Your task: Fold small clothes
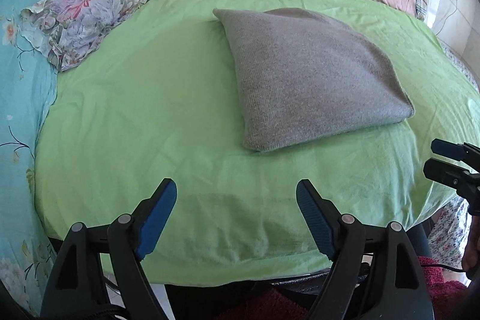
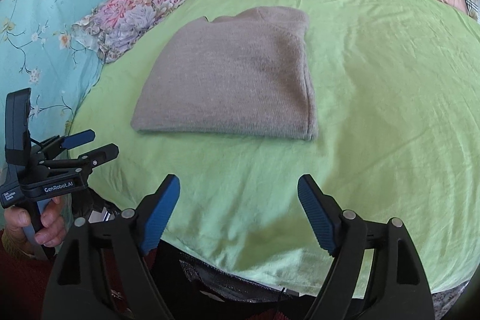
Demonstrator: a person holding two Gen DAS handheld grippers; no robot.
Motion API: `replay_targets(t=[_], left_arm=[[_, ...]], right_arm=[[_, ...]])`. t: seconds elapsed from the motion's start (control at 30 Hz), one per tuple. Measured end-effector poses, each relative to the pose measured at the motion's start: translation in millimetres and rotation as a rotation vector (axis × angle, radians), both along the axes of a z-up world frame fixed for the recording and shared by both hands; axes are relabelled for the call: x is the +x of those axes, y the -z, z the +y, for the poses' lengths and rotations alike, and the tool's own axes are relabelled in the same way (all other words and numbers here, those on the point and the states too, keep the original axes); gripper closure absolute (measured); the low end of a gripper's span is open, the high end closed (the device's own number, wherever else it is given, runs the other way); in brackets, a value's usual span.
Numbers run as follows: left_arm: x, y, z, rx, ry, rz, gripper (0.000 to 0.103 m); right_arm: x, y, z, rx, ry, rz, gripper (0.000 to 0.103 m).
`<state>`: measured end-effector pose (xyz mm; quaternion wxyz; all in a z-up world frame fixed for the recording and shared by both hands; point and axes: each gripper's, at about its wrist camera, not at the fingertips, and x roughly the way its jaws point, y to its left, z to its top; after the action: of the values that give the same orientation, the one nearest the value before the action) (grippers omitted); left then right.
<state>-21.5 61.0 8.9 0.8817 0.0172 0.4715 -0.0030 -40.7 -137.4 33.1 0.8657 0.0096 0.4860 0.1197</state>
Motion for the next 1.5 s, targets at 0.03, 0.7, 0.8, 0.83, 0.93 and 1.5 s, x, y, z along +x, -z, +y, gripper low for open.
replay_targets(t=[0.03,0.7,0.8,0.83,0.93,1.5], left_arm=[[1,0,0,0.009,-0.003,0.000,0.020],[46,-18,-5,0.066,-0.017,-0.062,0.016],[53,-17,-8,0.075,-0.015,-0.054,0.015],[55,-17,-8,0.074,-0.014,-0.054,0.015],[60,-17,-10,0.079,-0.007,-0.055,0.015],[89,-24,0,0.038,-0.062,-0.073,0.013]], right_arm=[[0,2,0,-0.003,0.004,0.007,0.020],[47,-8,15,-0.038,-0.024,-0.031,0.015],[54,-9,15,-0.035,-0.029,-0.031,0.015],[56,-9,16,-0.033,-0.031,-0.031,0.015],[63,-9,18,-0.037,-0.041,-0.030,0.014],[104,-10,18,-0.040,-0.033,-0.034,0.014]])
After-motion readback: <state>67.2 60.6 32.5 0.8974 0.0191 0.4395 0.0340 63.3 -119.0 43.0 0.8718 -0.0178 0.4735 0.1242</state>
